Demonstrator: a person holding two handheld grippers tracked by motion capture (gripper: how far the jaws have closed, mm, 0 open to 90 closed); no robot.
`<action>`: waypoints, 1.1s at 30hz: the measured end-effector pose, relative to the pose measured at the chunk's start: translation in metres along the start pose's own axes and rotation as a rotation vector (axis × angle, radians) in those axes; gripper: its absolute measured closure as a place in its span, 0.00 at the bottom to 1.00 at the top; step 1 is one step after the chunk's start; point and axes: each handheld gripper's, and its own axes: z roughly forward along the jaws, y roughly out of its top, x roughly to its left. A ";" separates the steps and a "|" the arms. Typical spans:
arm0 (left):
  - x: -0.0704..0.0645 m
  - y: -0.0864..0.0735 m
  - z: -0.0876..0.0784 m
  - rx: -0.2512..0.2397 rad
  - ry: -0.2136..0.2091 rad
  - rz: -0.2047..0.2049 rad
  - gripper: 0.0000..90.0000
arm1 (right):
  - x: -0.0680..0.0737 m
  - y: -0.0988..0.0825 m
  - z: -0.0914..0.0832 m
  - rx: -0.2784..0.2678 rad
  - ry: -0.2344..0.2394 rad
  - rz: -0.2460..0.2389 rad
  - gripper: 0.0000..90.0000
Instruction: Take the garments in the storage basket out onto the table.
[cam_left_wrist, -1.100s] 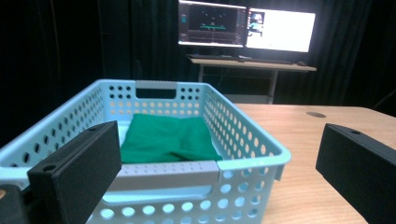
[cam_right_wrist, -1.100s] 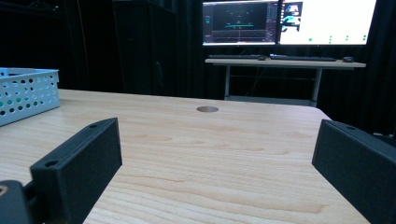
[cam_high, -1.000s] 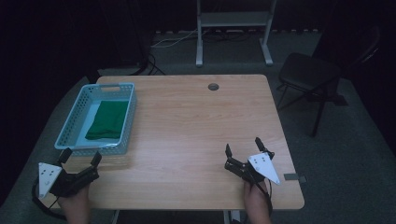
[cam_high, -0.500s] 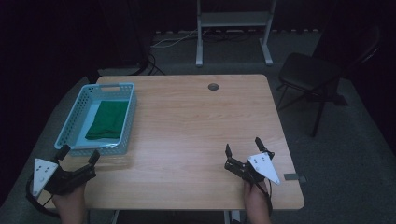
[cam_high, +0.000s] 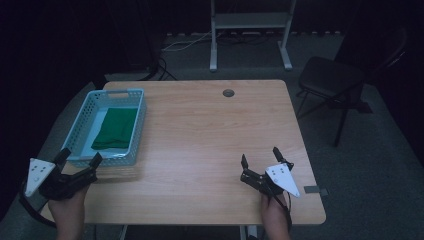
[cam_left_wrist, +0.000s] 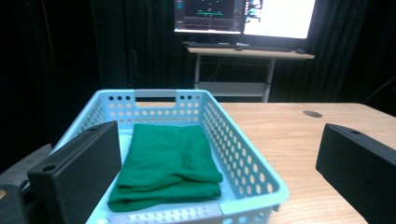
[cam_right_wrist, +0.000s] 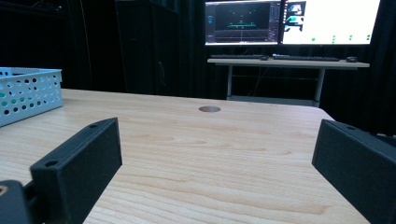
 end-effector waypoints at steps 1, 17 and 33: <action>0.000 0.003 0.001 0.002 -0.002 0.005 0.00 | 0.000 0.000 0.000 0.000 0.000 0.000 0.01; 0.009 0.036 0.025 0.058 -0.028 0.051 0.00 | 0.001 0.000 0.000 0.002 0.009 -0.009 0.01; 0.021 0.051 0.049 0.089 -0.065 0.003 0.00 | 0.000 0.000 0.000 0.000 0.008 -0.008 0.01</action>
